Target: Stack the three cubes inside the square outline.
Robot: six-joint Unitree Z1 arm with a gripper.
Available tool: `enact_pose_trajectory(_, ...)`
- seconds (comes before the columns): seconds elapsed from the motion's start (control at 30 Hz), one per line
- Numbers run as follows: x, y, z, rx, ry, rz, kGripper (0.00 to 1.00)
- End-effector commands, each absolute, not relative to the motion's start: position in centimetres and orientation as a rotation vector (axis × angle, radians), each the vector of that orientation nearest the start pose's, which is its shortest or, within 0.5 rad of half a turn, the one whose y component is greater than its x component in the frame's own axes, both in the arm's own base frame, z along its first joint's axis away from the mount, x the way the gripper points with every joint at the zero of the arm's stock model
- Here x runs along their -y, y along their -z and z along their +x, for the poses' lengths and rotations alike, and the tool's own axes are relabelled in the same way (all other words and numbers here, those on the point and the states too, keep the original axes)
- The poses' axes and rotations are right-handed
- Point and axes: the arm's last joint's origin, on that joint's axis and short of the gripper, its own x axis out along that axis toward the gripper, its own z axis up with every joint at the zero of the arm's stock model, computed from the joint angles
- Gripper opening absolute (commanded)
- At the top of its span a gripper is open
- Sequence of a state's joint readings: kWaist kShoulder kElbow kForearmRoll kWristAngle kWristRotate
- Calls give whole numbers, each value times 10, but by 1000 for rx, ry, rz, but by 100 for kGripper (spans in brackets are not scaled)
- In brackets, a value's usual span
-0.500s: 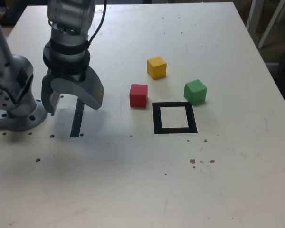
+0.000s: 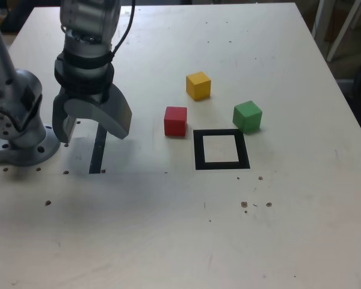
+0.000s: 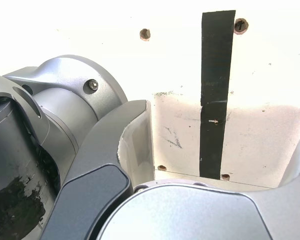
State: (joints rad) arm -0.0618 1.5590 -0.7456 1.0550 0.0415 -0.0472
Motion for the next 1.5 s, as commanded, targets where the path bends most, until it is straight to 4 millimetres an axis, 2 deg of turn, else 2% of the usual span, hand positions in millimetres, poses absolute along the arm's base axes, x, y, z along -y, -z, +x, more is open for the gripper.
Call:
enact_pose_trajectory(0.0, 7, -221, 152, -1858, -32, 63, 99)
enact_pose_trajectory(0.43, 7, -227, 155, -1865, -30, 64, 99)
enact_pose_trajectory(0.67, 8, -235, 164, -1853, -22, 70, 99)
enact_pose_trajectory(1.13, 6, -272, 206, -1809, -4, 108, 99)
enact_pose_trajectory(1.47, -8, -275, 244, -1795, -40, 92, 100)
